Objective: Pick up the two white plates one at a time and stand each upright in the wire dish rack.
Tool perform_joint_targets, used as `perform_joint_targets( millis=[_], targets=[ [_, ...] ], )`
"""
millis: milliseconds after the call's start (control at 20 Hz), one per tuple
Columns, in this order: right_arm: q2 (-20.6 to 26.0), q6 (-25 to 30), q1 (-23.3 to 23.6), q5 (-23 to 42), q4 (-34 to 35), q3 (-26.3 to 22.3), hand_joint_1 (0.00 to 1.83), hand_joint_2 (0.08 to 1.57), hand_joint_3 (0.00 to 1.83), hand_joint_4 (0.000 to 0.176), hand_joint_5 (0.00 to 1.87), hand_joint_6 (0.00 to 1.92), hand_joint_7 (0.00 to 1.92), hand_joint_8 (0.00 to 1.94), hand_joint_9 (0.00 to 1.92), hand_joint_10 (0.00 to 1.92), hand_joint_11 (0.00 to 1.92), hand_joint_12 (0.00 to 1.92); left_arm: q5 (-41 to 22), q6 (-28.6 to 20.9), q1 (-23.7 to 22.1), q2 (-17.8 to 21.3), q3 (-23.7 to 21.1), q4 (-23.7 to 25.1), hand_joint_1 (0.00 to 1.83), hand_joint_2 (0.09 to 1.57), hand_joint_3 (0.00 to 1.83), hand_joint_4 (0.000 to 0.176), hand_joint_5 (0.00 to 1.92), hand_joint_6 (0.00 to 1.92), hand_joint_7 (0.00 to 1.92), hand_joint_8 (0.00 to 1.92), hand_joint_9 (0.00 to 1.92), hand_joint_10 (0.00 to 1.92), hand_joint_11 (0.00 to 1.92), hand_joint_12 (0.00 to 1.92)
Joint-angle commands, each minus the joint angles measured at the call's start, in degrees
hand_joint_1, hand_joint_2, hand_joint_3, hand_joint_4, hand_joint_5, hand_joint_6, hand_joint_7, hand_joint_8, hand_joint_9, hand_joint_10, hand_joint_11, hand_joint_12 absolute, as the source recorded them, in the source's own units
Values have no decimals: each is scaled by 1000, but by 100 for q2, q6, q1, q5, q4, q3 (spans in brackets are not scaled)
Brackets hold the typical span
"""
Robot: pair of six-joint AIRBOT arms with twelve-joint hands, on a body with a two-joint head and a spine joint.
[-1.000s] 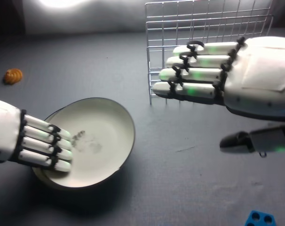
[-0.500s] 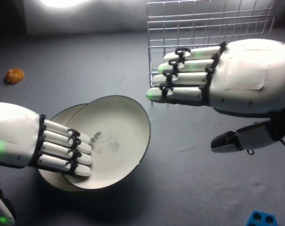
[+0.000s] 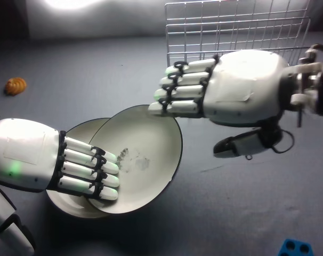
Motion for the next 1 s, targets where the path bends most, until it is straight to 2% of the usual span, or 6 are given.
perform_joint_targets(
  millis=[0,150,350,850,900,950],
  targets=[
    [-58,14,76,522,-41,27,767,1193,16,0,0,0,0,0,0,0,0,0,-186,-17,54,-59,-47,-77,0,1034,0,0,26,2,0,0,0,0,0,0],
    [-219,14,90,516,-273,55,846,1177,3,0,0,0,0,0,0,0,0,0,-185,-116,3,-63,-68,-157,0,1030,0,0,20,2,0,0,0,0,0,0],
    [-408,-184,-15,488,-325,104,837,1156,0,0,0,0,0,0,0,0,0,0,-147,-187,-13,-80,-140,-208,0,1038,2,0,42,9,8,3,0,0,0,0],
    [-1244,-423,-24,440,-324,744,749,1228,11,0,19,5,5,0,7,2,18,15,-114,-203,-62,-111,-217,-207,0,1039,2,0,28,2,0,0,0,0,0,0],
    [-1256,-471,-25,447,-324,746,882,1201,4,0,143,11,134,24,96,4,3,281,-114,-189,-50,-114,-214,-207,0,1045,4,0,41,6,6,2,0,0,0,0],
    [-1260,-484,-25,448,-324,746,882,1201,4,0,143,11,134,24,96,4,3,281,-114,-175,-44,-114,-214,-207,0,1045,4,0,41,6,6,2,0,0,0,0]
  ],
)
